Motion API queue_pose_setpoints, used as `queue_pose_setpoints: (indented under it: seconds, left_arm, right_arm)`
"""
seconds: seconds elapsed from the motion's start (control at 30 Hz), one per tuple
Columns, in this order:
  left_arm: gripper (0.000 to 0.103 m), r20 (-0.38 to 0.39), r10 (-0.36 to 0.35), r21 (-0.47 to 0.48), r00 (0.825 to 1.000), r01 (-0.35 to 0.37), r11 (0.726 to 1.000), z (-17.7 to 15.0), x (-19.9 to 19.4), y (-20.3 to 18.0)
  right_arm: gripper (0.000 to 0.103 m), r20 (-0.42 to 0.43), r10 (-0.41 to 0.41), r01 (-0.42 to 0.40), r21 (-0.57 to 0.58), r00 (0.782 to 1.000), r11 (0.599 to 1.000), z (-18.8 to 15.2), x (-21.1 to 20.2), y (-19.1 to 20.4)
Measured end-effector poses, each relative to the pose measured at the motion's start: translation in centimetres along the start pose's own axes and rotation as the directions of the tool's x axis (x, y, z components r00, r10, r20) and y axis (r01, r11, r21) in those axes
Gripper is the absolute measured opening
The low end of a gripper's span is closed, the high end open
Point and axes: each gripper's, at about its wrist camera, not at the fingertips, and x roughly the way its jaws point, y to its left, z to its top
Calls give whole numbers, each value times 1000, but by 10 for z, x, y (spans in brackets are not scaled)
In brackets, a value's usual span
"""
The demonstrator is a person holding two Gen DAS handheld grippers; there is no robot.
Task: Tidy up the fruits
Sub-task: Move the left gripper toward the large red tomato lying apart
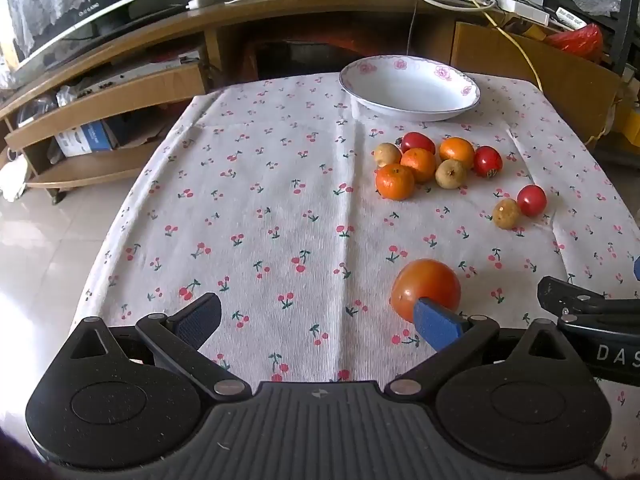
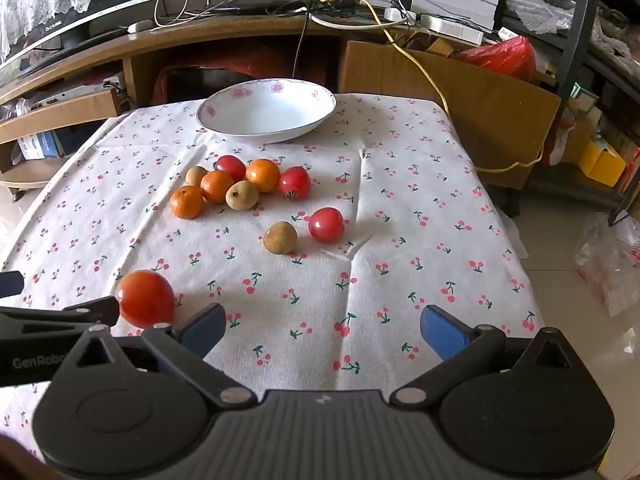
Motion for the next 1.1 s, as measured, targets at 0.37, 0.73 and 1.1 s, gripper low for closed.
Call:
queue_pose_setpoints:
  seconds: [0.37,0.73,1.1]
  left_arm:
    - [103,-9,-7,-13,1000,7,1000,-6,3,5]
    - [103,-27,4,-26,1000,-4,1000,-2,4,0]
    - [103,-26,2,-26,1000,-2,1000,-3,4,2]
  right_arm:
    - [103,-6,-1,1,-4,1000,1000,0,1,2]
    - [103,-9,0,0,-5,1000,1000,-3,5,6]
    - [103,-12,2,-2,-4,1000,1000,-2,4,4]
